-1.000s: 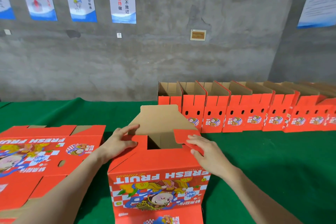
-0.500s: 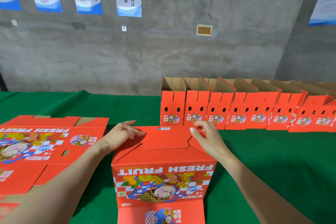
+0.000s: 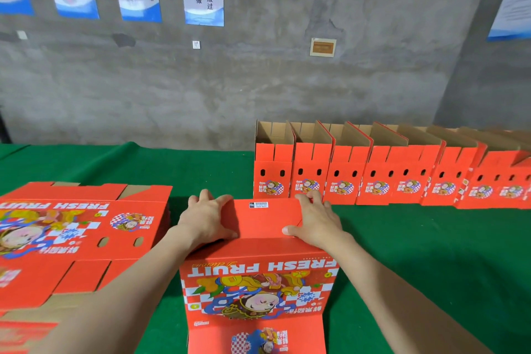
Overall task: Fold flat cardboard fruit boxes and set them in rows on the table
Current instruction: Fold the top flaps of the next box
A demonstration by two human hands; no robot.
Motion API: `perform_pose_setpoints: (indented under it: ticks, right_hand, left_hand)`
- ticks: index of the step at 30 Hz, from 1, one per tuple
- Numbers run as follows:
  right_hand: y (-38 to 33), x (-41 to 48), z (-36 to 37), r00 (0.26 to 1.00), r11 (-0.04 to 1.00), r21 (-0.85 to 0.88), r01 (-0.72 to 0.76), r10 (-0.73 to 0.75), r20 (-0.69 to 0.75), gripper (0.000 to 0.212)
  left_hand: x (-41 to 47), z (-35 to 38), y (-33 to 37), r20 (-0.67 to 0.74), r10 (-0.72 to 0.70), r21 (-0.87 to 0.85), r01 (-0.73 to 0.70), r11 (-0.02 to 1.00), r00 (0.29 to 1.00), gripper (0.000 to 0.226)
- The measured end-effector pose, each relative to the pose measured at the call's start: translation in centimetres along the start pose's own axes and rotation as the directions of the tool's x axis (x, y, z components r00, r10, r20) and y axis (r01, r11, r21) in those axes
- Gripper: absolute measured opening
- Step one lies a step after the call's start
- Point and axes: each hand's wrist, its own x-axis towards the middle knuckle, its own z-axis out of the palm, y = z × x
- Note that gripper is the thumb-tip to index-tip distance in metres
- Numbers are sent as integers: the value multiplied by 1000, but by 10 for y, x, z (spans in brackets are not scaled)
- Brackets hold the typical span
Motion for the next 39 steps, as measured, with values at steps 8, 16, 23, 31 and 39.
perform_pose_setpoints:
  ticks: [8,16,23,31,39]
  right_hand:
    - [12,6,-4,998,983,181,32,-42,52,69]
    - [49,-16,5,902,389,823,-413,297,312,49]
    - [67,-52,20,891,441,780,-445,133,433,49]
    - [65,-42,-33,904,471,817,-333,-87,418,69]
    - [52,-58,-61,950,569,814,-117,-175,259,74]
  left_hand:
    - [6,3,-16,-62,16,-242,-31,970,998,73]
    - [-19,16,-58,228,-301,-867,334,371,926,84]
    - [-30,-8,-49,179,-143,-858,226,461,973,29]
    - [-26,-36,-54,-233,-282,-841,-48,538,931,38]
    - [-29,-12,-58,-174,-490,-981,-107,161,854,11]
